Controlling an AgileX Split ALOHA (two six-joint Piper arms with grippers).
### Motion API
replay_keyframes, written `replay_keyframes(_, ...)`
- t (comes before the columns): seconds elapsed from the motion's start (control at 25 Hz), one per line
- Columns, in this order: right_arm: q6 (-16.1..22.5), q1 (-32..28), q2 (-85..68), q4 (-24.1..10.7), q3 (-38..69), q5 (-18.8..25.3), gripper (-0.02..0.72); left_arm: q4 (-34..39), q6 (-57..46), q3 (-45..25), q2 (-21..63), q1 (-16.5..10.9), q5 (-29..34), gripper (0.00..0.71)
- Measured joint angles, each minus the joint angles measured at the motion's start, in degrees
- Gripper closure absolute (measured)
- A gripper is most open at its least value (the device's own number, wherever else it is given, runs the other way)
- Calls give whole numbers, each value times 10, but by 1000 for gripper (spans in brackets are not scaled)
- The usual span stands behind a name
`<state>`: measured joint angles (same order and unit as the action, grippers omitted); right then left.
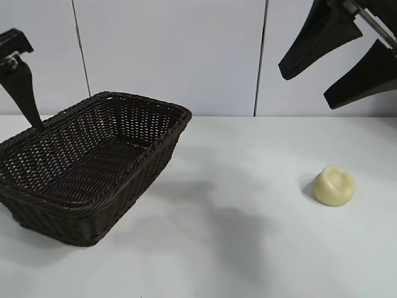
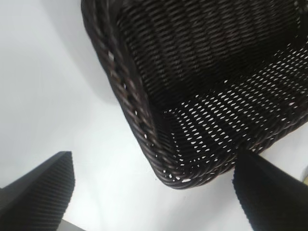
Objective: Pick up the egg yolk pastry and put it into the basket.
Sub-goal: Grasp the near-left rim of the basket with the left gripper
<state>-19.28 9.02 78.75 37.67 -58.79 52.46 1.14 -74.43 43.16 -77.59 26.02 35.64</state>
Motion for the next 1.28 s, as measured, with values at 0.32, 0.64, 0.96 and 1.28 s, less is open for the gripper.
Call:
replay_keyframes(0.32, 0, 0, 0, 0, 0, 0, 185, 22, -13, -1, -43, 0, -36, 82)
replay_keyframes(0.64, 0, 0, 0, 0, 0, 0, 185, 22, -13, -1, -158, -30, -101, 82)
replay_keyframes(0.96, 0, 0, 0, -1, 0, 0, 185, 22, 6, -1, -187, -45, -119, 200)
replay_keyframes(1.28, 0, 0, 0, -4, 0, 0, 185, 18, 1, 18, -187, -46, -94, 588)
